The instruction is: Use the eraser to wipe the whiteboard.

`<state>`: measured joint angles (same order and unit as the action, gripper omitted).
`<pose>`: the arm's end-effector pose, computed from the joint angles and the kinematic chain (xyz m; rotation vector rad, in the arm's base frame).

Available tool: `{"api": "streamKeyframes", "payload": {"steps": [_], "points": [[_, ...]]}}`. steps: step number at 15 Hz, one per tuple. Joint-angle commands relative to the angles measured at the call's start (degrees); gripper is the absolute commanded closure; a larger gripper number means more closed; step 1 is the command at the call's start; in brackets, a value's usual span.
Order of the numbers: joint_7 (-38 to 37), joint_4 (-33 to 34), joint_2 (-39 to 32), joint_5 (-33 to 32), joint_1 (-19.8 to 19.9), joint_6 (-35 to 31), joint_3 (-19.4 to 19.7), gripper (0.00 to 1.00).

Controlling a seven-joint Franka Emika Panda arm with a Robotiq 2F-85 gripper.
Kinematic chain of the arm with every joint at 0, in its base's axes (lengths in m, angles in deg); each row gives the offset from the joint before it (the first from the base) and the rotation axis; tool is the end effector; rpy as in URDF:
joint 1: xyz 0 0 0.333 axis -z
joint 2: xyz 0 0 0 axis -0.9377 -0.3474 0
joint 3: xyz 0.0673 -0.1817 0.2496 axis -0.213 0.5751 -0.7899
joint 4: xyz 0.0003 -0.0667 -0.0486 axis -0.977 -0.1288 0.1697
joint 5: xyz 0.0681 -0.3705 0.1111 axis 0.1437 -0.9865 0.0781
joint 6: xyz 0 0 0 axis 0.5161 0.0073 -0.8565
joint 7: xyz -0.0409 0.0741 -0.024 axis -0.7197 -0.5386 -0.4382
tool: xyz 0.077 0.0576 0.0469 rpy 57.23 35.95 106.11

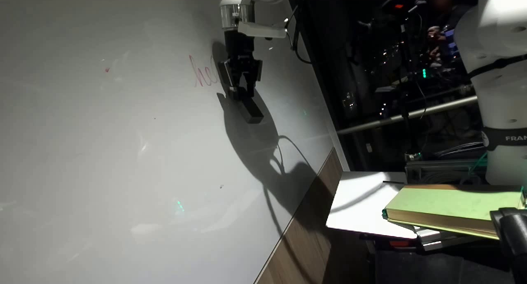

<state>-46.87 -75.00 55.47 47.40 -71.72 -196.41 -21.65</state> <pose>0.4934 0.0698 0.5684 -2.9996 0.3968 -0.6291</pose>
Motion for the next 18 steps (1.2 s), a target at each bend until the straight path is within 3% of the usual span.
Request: {"api": "streamKeyframes", "payload": {"steps": [1,13,18], "points": [[-4.3,4.3,-0.2,0.5,1.6,-2.5,-1.0,0.71],[-8.5,21.9,-2.2,0.1,5.2,4.8,0.6,0.71],[-8.9,19.0,-5.0,-1.8,6.4,2.4,0.2,0.71]]}}
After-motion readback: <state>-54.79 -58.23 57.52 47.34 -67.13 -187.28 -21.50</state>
